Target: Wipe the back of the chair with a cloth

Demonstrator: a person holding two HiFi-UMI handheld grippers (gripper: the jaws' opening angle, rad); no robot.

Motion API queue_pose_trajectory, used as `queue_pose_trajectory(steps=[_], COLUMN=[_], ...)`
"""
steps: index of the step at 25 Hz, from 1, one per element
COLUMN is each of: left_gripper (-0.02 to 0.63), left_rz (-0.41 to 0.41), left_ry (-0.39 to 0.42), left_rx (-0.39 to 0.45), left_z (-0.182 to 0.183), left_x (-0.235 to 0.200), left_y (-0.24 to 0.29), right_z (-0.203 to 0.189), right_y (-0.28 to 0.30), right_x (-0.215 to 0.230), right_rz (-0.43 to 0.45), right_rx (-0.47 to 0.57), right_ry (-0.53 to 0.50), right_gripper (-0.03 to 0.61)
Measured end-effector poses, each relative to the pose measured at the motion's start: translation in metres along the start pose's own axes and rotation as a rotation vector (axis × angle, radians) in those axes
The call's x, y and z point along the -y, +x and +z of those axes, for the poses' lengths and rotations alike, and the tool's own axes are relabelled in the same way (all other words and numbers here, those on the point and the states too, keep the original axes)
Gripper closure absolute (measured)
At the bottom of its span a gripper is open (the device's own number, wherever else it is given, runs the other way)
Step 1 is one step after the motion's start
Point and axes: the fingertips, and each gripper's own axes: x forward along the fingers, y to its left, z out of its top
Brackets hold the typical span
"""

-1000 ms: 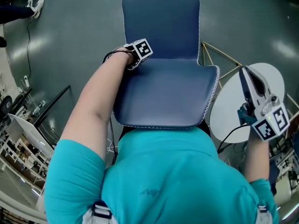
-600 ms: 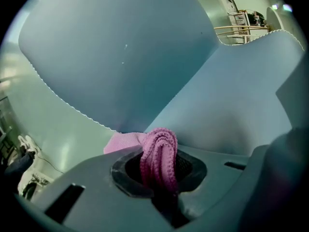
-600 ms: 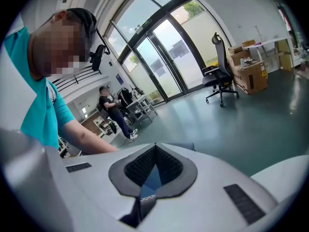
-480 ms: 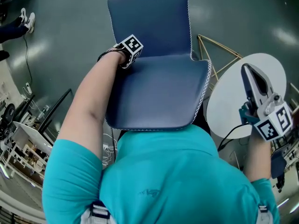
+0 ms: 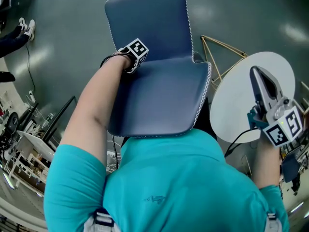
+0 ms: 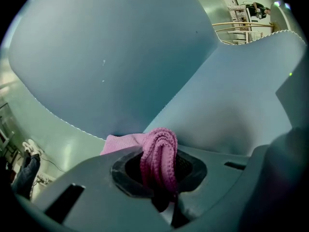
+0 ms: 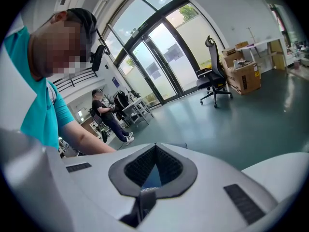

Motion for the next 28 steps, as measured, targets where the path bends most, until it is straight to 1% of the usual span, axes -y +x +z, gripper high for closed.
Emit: queue_pose_trajectory(steps=[6, 10, 16, 19, 24, 28], left_gripper=[0.555, 0.555, 0.555, 0.555, 0.555, 0.555], left_rz=[0.014, -0.031, -0.08, -0.078, -0.099, -0.082], left_ry=[-0.002, -0.016, -0.003, 0.015, 0.017, 0.033], left_rx=[-0.004, 0.014, 0.056, 0.06, 0.084, 0.067], left_z=[0.001, 0.011, 0.038, 0.045, 0.055, 0.058], left_x=[0.0, 0.01, 0.035, 0.041, 0.052, 0.056], left_y=[0.004, 0.001, -0.006, -0.007, -0.014, -0.016], right_z=[-0.004, -0.005, -0.008, -0.011, -0.01, -0.009], right_y=[-0.006, -0.008, -0.015, -0.017, -0.02, -0.025], right_x=[0.005, 0.007, 0.012, 0.014, 0.014, 0.017], right_rz=[-0.012, -0.015, -0.02, -0.022, -0.024, -0.029], right_rx=[0.011, 0.014, 0.024, 0.029, 0.037, 0.043], right_ry=[0.013, 0.012, 0.018, 0.02, 0.026, 0.031], right_gripper=[0.588, 0.588, 0.588, 0.588, 0.588, 0.588])
